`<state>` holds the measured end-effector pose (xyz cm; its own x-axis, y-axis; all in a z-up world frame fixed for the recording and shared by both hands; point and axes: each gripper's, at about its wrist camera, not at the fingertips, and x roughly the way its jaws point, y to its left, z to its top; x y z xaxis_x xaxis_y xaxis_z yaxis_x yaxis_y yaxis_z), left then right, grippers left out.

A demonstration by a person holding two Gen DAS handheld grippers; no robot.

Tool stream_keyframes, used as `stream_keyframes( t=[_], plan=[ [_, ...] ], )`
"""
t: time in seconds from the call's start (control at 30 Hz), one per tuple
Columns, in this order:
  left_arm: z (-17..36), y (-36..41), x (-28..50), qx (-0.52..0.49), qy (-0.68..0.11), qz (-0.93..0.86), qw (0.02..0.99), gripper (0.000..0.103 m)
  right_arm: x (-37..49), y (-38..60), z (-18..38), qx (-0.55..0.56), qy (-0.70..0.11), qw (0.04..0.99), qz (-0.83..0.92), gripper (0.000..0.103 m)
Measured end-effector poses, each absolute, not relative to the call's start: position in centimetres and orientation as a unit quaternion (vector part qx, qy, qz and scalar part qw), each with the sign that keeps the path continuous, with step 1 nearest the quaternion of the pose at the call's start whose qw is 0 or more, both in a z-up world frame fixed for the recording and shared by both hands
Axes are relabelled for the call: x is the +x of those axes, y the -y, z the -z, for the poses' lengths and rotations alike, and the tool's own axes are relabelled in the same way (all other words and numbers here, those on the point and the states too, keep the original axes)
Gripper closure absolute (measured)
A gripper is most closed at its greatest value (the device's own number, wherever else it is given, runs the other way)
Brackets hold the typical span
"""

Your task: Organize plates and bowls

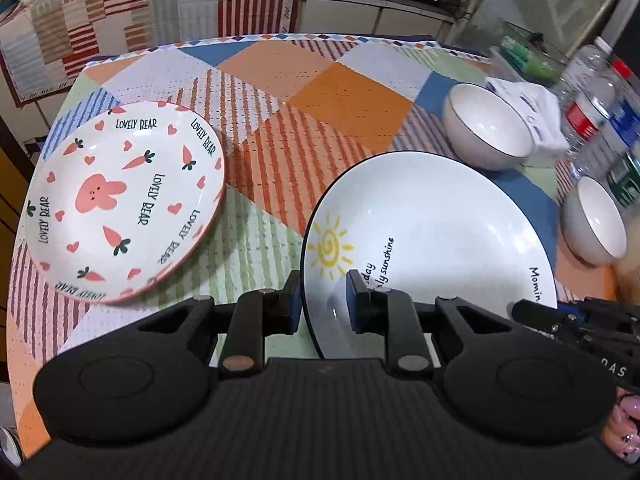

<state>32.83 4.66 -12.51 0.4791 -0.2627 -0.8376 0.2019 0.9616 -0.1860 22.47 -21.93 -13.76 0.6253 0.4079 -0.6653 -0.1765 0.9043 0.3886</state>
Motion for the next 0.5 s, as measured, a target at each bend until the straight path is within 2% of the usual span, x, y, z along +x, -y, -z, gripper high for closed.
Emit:
stream_keyframes(
  t=[0.3, 0.5],
  plan=[
    [15.2, -2.7, 35.7, -0.031, -0.521, 0.144, 0.841, 0.083, 25.5, 22.3, 13.9, 0.109, -0.431, 0.883, -0.152, 0.08],
    [16.0, -0.9, 34.9, -0.007, -0.513, 0.138, 0.847, 0.082, 26.7, 23.1, 14.3, 0.089, -0.436, 0.887, -0.121, 0.079]
  ],
)
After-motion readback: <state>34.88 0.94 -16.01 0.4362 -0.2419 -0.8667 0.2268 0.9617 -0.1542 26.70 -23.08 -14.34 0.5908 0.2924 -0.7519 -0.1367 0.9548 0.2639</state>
